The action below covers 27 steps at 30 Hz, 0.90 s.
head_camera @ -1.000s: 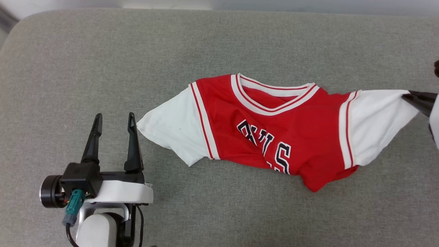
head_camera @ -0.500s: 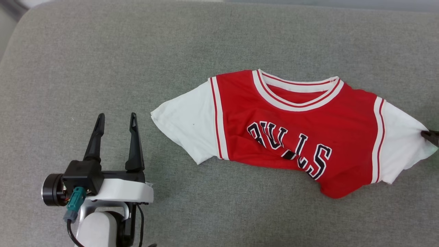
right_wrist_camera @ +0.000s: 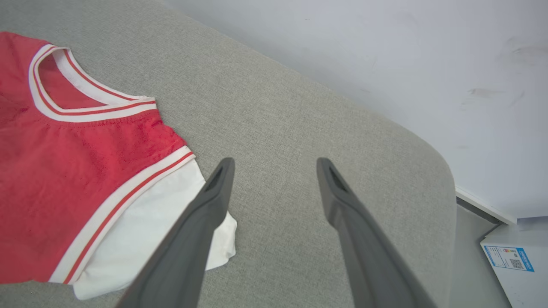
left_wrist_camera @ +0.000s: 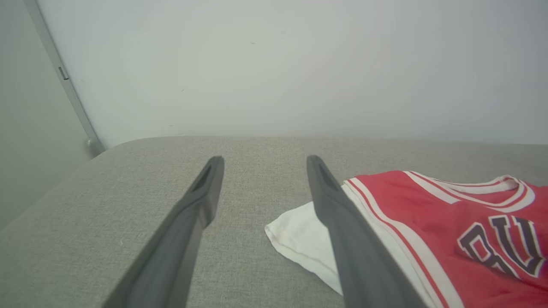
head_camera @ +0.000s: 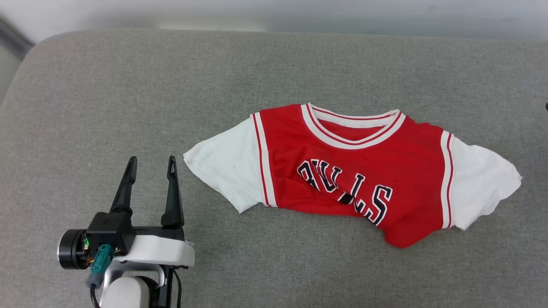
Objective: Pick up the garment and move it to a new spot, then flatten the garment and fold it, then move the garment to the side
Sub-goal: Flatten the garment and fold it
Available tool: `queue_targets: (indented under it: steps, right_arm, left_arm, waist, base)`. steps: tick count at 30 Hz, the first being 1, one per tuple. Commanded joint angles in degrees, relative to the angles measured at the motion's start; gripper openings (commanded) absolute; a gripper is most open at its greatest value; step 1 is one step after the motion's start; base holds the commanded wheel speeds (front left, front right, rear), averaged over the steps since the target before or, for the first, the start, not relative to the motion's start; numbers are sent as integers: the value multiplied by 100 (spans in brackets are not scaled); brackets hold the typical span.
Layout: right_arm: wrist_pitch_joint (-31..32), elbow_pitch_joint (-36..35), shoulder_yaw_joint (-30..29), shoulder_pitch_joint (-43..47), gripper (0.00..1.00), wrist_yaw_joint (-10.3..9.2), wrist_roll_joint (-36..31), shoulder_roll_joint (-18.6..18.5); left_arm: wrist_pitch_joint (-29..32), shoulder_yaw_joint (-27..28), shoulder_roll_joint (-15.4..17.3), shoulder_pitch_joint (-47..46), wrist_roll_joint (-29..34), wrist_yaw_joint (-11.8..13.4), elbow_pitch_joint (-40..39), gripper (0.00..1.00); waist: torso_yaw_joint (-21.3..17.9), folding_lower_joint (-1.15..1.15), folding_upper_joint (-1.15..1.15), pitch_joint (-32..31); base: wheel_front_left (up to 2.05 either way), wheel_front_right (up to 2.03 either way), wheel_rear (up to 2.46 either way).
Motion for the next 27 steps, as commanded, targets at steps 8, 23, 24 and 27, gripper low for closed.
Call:
queue_targets:
  steps: [8,23,24,27]
  right_arm:
    - [2272,-633,116,-204,100,-4,-152,-175]
    - [3114,574,-141,437,100,-2,-346,907]
    - [3084,635,-102,505,100,-2,-360,980]
    - [2986,698,-53,628,100,0,-347,1099]
  left_arm:
    - [-15,-57,-6,-132,76,-49,-107,100]
    - [-14,-182,-7,-410,-10,-2,-125,100]
    - [-15,-176,-6,-414,-6,-2,-113,100]
    - [-14,-146,-5,-434,6,-11,-82,100]
  waist:
    - [75,0,0,299]
    - [369,0,0,898]
    - [368,0,0,907]
    - [357,0,0,907]
  base:
    - [0,0,0]
    - [0,0,0]
    - [0,0,0]
    - [0,0,0]
